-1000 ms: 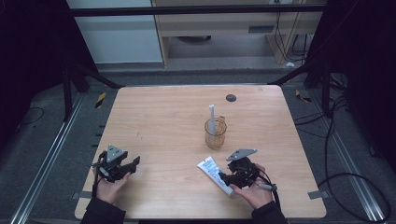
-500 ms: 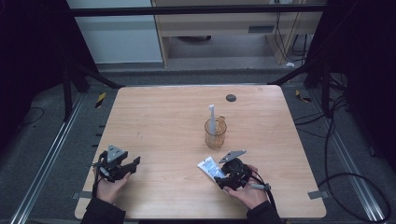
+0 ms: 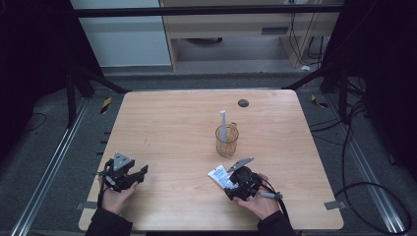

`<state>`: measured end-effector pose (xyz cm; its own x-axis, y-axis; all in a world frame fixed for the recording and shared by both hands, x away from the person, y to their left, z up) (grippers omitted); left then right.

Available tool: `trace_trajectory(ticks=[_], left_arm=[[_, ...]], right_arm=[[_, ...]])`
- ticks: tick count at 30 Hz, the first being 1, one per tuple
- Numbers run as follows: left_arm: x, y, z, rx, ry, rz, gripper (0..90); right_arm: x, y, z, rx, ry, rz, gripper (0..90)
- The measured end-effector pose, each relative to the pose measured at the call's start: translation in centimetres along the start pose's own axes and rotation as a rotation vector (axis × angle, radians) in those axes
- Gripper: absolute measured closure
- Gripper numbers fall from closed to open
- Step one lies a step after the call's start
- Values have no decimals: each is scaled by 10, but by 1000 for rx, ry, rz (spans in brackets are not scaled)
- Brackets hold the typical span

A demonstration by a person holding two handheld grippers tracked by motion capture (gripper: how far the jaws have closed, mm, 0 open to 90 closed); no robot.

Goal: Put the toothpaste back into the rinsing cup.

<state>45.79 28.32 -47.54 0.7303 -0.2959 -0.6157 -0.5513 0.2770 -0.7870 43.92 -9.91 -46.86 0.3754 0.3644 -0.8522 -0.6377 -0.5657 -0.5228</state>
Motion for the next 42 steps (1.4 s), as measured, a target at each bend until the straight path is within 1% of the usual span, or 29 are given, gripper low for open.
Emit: trace_trajectory(ticks=[6,10,14,17,18,21,22,23,25,27,28,30,31,34,36,38,39,40,41,42], left_arm=[[0,0,0,1,-1,2,419],[1,0,0,1,0,4,419],[1,0,0,1,4,7,419],[1,0,-1,7,3,5,419],[1,0,-1,7,2,5,419],[2,0,0,4,7,11,419],[3,0,0,0,6,12,419],[4,0,0,-3,8,15,418],[3,0,0,6,7,19,417],[3,0,-1,7,4,14,417],[3,0,0,6,4,13,417],[3,0,0,4,6,16,417],[4,0,0,7,6,20,417],[3,0,0,5,5,15,417],[3,0,-1,4,6,15,417],[3,0,-1,8,6,16,417],[3,0,-1,8,6,14,418],[3,0,-1,6,6,14,418],[4,0,-1,5,7,16,417],[4,0,0,5,7,16,418]], right_arm=[[5,0,-2,19,-8,34,430],[7,-1,-3,17,-9,50,432],[8,0,-3,26,-11,59,438],[12,0,-3,33,-14,80,441],[13,1,-3,21,-15,80,441],[16,0,-4,29,-21,93,439],[16,-1,-4,39,-21,100,439],[17,-2,-4,30,-22,100,438],[19,-4,-4,29,-18,110,438],[21,-5,-3,23,-12,119,438],[22,-5,-2,30,-13,122,439],[22,-7,-2,19,-5,129,444],[22,-7,-2,27,-2,133,449],[22,-7,-1,28,5,139,475],[21,-7,-1,30,2,135,513],[20,-7,0,26,13,134,551],[19,-8,1,44,16,137,575],[18,-8,1,39,15,134,592],[18,-8,1,48,18,135,609],[17,-8,1,41,17,133,623]])
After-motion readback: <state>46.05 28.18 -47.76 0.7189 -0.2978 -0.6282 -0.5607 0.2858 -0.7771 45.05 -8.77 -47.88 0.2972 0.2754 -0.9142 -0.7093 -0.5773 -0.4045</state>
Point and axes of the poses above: each handheld gripper's, and its own axes: x roughly forward along the jaws, y roughly out of its underside, z roughly to its left, the point moved 1 cm from there along x, roughly forward along the jaws, and after that the axes turned 1 degree about y, right-handed, at the moved point
